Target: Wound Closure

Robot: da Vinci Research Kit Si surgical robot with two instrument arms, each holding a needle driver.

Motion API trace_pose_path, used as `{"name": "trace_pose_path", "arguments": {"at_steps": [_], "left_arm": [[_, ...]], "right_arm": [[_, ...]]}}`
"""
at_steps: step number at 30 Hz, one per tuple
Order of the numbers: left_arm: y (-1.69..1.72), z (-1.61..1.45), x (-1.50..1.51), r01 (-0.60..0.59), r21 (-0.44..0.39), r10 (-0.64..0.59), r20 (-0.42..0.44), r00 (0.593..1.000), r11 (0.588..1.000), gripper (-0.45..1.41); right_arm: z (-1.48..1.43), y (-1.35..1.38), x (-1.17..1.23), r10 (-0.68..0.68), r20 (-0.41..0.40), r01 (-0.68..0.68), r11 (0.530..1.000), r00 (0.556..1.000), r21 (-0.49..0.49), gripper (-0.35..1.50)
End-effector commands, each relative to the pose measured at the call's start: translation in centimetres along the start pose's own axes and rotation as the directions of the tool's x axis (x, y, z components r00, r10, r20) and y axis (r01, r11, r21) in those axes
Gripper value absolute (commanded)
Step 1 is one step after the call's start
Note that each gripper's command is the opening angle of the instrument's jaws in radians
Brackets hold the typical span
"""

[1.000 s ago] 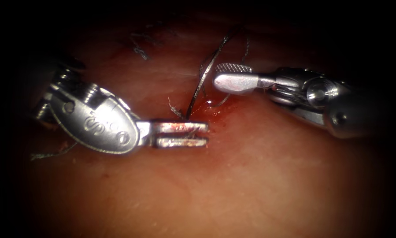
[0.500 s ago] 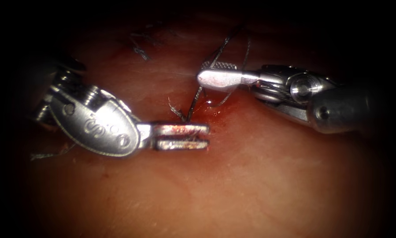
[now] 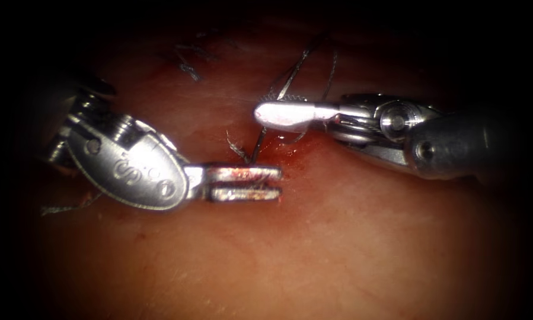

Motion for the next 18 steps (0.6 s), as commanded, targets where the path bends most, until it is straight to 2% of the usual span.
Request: {"name": "trace_pose_path", "arguments": {"at_steps": [1, 5, 6, 7, 8, 9, 18], "left_arm": [[0.05, 0.06, -0.04, 0.001, -0.002, -0.001, -0.002, 1.0, 1.0, -0.45], [0.05, 0.07, -0.03, 0.001, 0.0, -0.001, -0.001, 1.0, 1.0, -0.45], [0.05, 0.07, -0.03, 0.001, 0.0, -0.001, -0.001, 1.0, 1.0, -0.45], [0.05, 0.07, -0.03, 0.001, 0.0, -0.001, 0.0, 1.0, 1.0, -0.45], [0.06, 0.07, -0.02, 0.001, 0.0, -0.001, 0.0, 1.0, 1.0, -0.45], [0.06, 0.07, -0.02, 0.002, 0.0, -0.002, 0.0, 1.0, 1.0, -0.45], [0.06, 0.11, 0.02, -0.002, 0.005, 0.002, -0.004, 1.0, 1.0, -0.45]], "right_arm": [[0.07, 0.03, -0.04, -0.001, 0.001, 0.001, 1.0, 1.0, 0.002, 0.91], [0.08, 0.04, -0.04, -0.001, -0.002, 0.001, 1.0, 1.0, 0.003, 0.88], [0.08, 0.04, -0.04, -0.001, -0.002, 0.001, 1.0, 1.0, 0.003, 0.81], [0.08, 0.04, -0.04, -0.001, 0.0, 0.001, 1.0, 1.0, 0.005, 0.66], [0.08, 0.04, -0.04, -0.001, 0.008, 0.001, 1.0, 1.0, 0.01, 0.37], [0.09, 0.05, -0.04, -0.001, 0.023, 0.001, 1.0, 1.0, 0.021, -0.35], [0.09, 0.12, -0.05, -0.066, 0.031, 0.066, 0.998, 0.997, 0.006, -0.35]]}}
